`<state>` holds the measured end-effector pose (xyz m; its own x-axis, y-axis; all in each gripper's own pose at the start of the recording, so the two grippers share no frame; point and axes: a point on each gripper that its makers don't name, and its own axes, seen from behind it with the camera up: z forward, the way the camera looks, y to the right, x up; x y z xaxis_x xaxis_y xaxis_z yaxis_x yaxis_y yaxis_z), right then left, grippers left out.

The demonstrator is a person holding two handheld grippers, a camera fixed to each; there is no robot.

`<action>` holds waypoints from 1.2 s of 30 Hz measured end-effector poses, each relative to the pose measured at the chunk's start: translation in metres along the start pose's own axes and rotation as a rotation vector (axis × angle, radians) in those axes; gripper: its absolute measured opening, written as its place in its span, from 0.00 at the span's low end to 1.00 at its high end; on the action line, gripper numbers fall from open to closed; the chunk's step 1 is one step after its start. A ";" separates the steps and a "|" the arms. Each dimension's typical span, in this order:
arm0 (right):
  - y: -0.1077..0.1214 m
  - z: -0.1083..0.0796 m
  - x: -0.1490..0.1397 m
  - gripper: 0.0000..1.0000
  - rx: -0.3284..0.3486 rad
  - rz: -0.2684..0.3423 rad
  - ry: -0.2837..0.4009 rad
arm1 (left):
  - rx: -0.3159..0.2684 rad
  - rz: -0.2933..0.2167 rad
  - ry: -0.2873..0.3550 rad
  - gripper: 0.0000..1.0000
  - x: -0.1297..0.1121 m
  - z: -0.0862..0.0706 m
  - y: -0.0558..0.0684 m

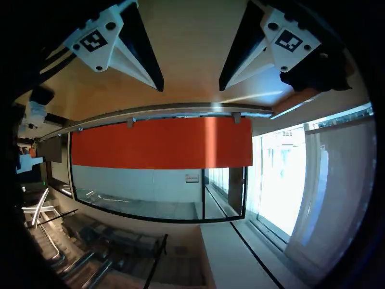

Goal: Fold towel

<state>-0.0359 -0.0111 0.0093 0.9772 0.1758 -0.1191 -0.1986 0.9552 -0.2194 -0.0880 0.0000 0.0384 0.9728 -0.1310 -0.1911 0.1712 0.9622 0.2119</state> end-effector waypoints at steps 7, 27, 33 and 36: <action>0.003 0.001 -0.019 1.00 -0.030 -0.020 -0.001 | -0.002 -0.001 0.008 0.84 -0.025 0.000 -0.008; -0.003 0.001 -0.047 1.00 -0.044 -0.041 -0.013 | 0.014 0.015 0.036 0.84 -0.054 -0.004 -0.019; -0.004 -0.002 -0.048 1.00 -0.039 -0.043 -0.010 | 0.013 0.012 0.035 0.84 -0.061 -0.005 -0.018; -0.005 -0.004 -0.047 1.00 -0.038 -0.046 -0.010 | 0.013 -0.001 0.039 0.84 -0.061 -0.006 -0.020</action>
<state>-0.0814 -0.0249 0.0123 0.9859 0.1349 -0.0986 -0.1564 0.9525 -0.2612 -0.1517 -0.0097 0.0405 0.9658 -0.1224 -0.2285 0.1746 0.9587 0.2244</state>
